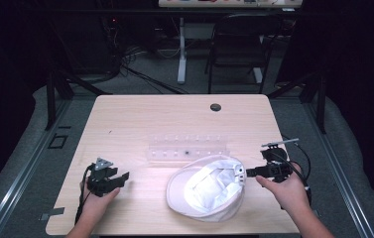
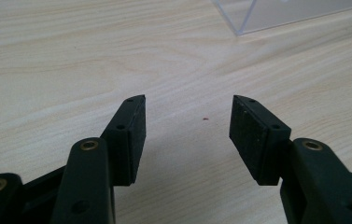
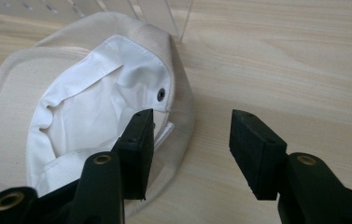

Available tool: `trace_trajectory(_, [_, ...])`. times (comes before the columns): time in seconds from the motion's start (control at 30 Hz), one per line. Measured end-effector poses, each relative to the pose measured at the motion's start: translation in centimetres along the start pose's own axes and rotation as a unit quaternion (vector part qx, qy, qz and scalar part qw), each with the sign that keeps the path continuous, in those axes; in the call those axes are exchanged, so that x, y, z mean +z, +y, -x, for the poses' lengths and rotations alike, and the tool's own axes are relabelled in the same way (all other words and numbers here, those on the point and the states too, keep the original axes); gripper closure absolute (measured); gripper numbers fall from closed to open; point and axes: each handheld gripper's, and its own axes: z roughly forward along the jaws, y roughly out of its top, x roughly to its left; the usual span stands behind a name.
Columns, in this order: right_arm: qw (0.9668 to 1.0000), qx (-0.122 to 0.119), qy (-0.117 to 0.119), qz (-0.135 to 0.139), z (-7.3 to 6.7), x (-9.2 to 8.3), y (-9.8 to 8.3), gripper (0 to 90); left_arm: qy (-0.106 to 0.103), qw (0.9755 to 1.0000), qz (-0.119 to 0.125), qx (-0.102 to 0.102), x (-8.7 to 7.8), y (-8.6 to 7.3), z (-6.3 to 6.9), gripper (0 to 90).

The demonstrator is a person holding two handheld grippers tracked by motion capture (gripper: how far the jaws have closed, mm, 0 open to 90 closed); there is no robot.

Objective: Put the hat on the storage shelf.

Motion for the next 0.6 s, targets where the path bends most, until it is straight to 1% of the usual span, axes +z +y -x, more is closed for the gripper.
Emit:
trace_trajectory(0.03, [1.0, -0.002, 0.001, -0.004, -0.1, -0.1, 0.1, 49.3, 0.0, 1.0, 0.003, -0.004, 0.1, 0.0, 0.1, 46.6])
trace_trajectory(0.07, [1.0, -0.002, 0.001, -0.008, -0.2, -0.1, 0.3, 48.6, -0.001, 1.0, 0.001, -0.002, 0.1, 0.0, 0.1, 46.6])
trace_trajectory(0.13, [0.9998, 0.005, 0.011, -0.018, -0.4, 0.0, 0.7, 47.4, 0.001, 1.0, 0.001, 0.004, 0.1, 0.0, 0.2, 46.6])
trace_trajectory(0.17, [0.9994, 0.01, 0.017, -0.028, -0.4, 0.1, 1.0, 46.3, 0.001, 1.0, 0.001, 0.005, 0.1, 0.0, 0.3, 46.6])
trace_trajectory(0.2, [0.9994, 0.01, 0.017, -0.028, -0.4, 0.1, 1.0, 46.3, 0.001, 1.0, 0.001, 0.005, 0.1, 0.0, 0.3, 46.6])
trace_trajectory(0.23, [0.999, 0.012, 0.022, -0.038, -0.5, 0.2, 1.2, 45.2, -0.001, 1.0, 0.0, 0.006, 0.1, 0.0, 0.3, 46.6])
trace_trajectory(0.27, [0.999, 0.012, 0.022, -0.038, -0.5, 0.2, 1.2, 45.2, -0.002, 1.0, 0.0, 0.006, 0.2, 0.0, 0.3, 46.6])
trace_trajectory(0.3, [0.9988, 0.018, 0.022, -0.039, -0.6, 0.4, 1.3, 45.1, -0.002, 1.0, 0.0, 0.007, 0.2, 0.0, 0.4, 46.6])
trace_trajectory(0.33, [0.9981, 0.025, 0.03, -0.048, -0.6, 0.5, 1.4, 45.0, -0.002, 1.0, -0.001, 0.006, 0.2, 0.0, 0.4, 46.6])
trace_trajectory(0.37, [0.9959, 0.043, 0.048, -0.064, -0.5, 0.8, 1.6, 44.7, -0.003, 1.0, -0.002, 0.005, 0.2, 0.0, 0.4, 46.6])
trace_trajectory(0.4, [0.9959, 0.043, 0.048, -0.064, -0.5, 0.8, 1.6, 44.7, -0.004, 1.0, -0.002, 0.005, 0.3, 0.0, 0.4, 46.6])
trace_trajectory(0.43, [0.9941, 0.055, 0.055, -0.076, -0.5, 1.2, 1.7, 44.7, -0.004, 1.0, 0.0, 0.006, 0.3, 0.0, 0.4, 46.6])
trace_trajectory(0.6, [0.9931, 0.062, 0.05, -0.087, -0.6, 1.9, 1.9, 44.8, -0.006, 1.0, 0.001, 0.006, 0.3, 0.0, 0.4, 46.6])
